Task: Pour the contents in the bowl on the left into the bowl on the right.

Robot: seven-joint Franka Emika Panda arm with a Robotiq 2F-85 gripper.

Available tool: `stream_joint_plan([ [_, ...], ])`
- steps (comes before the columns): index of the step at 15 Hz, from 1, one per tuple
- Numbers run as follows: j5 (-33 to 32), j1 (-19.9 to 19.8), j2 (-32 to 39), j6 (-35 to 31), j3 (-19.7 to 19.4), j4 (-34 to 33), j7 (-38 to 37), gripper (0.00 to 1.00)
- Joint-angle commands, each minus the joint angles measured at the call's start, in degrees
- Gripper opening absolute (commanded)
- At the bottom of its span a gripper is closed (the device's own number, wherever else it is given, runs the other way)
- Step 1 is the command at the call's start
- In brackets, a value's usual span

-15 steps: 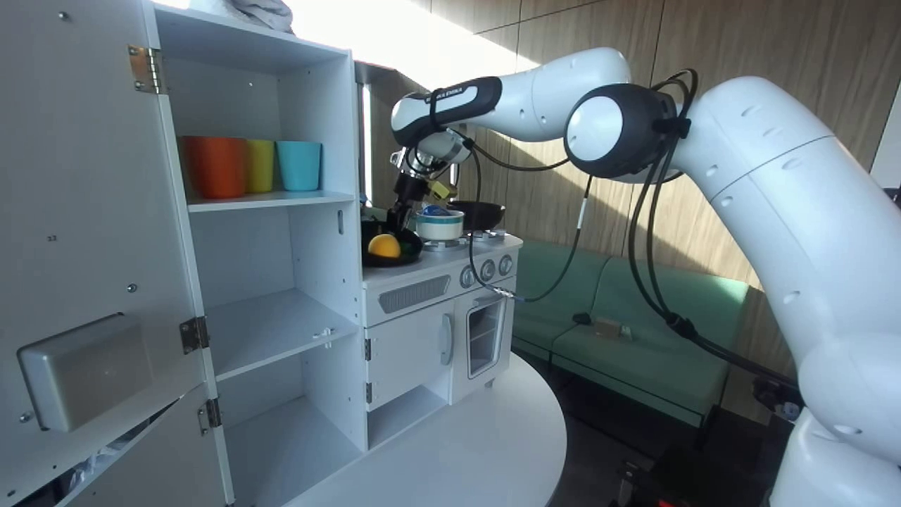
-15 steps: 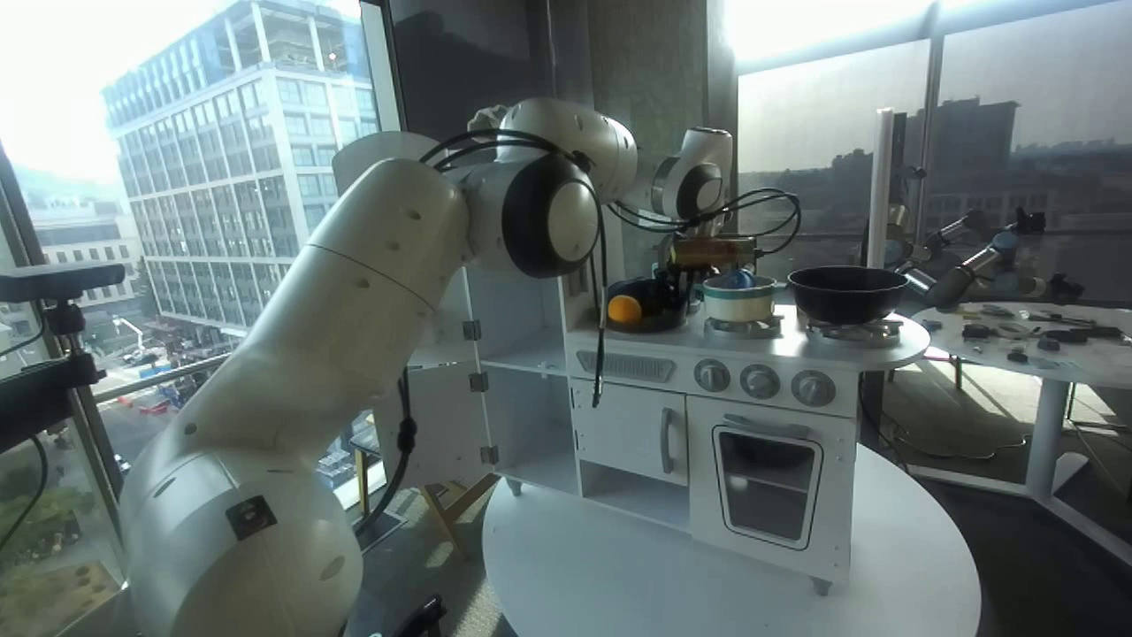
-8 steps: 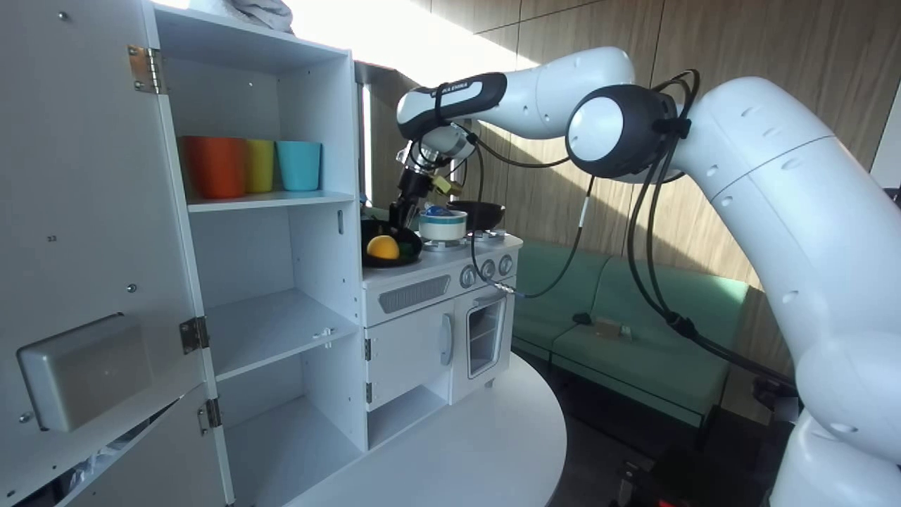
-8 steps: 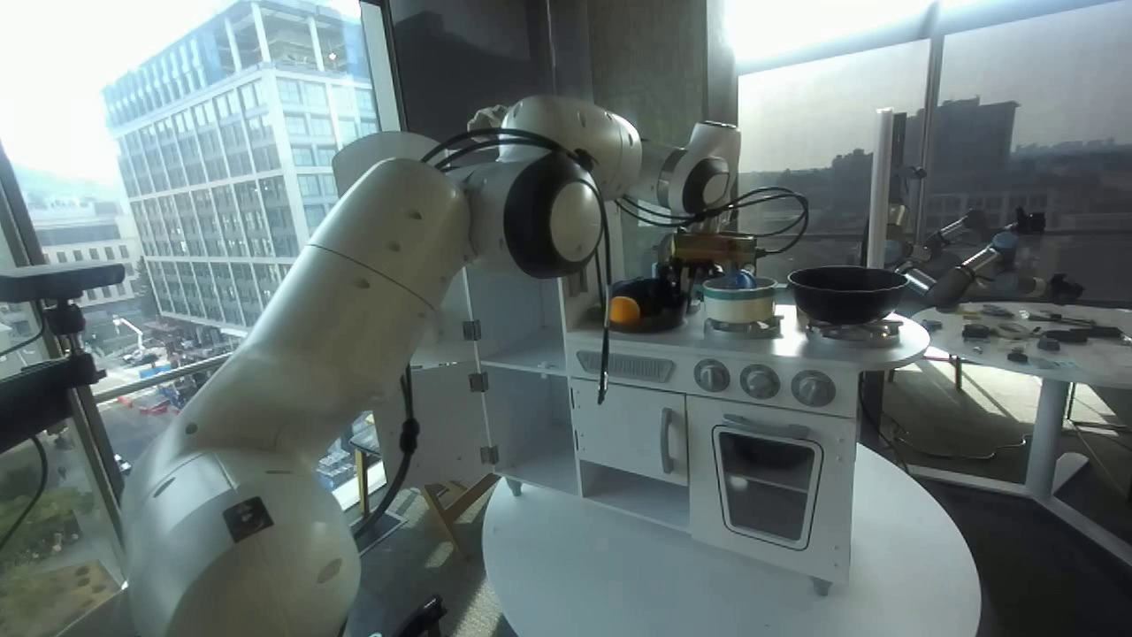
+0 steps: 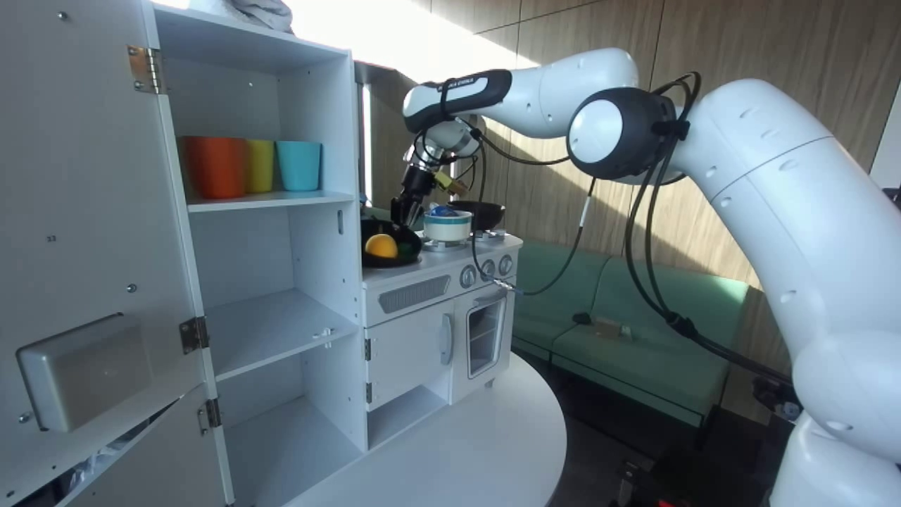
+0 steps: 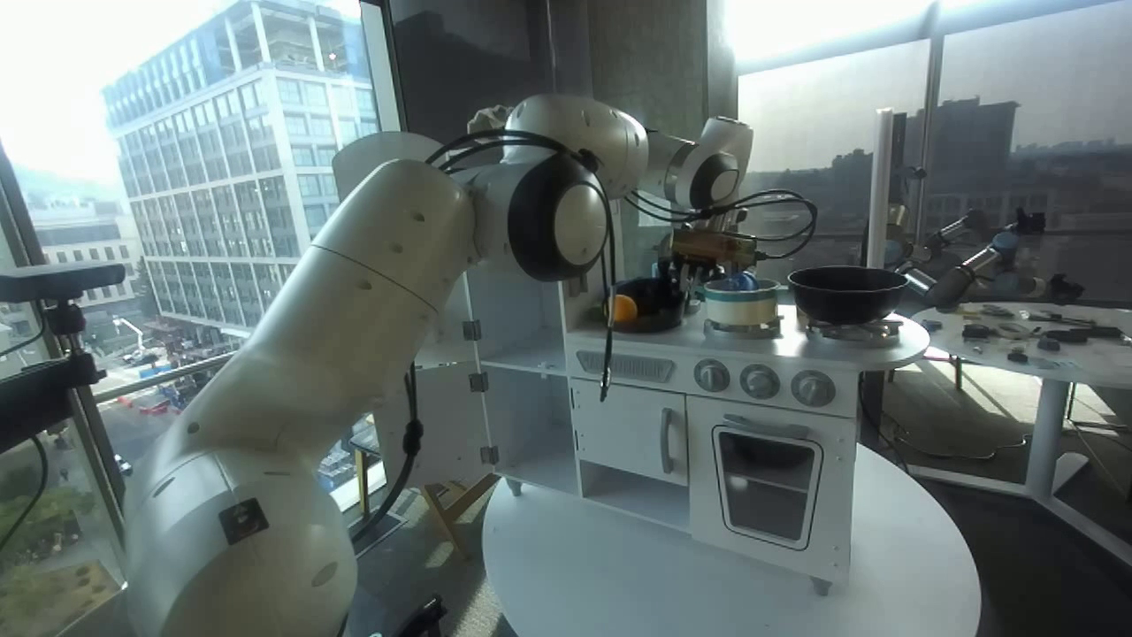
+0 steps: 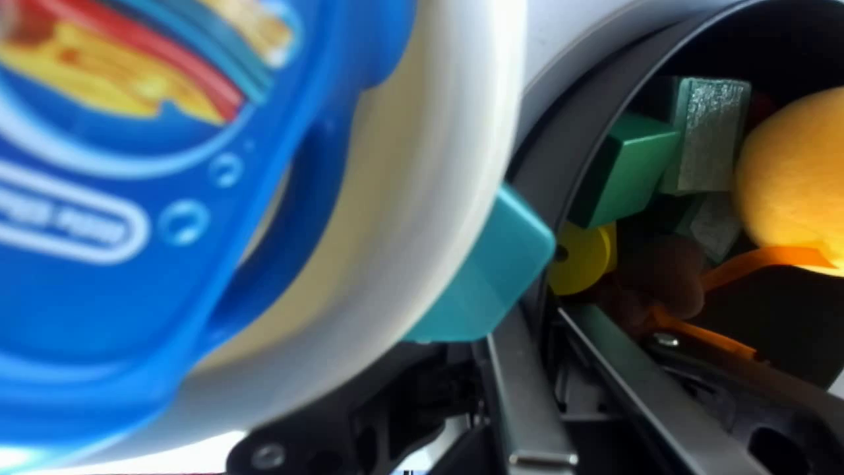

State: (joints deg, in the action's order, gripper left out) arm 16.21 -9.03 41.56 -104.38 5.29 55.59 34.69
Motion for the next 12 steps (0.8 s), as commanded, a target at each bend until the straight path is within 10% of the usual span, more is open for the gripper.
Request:
stream_joint_plan([
  [1, 5.3, -2.2, 2.5, 2.5, 2.2, -3.8, -0.5, 0.13],
  [12, 6.5, -2.3, 3.0, 3.7, 2.3, -8.7, -1.4, 0.14],
])
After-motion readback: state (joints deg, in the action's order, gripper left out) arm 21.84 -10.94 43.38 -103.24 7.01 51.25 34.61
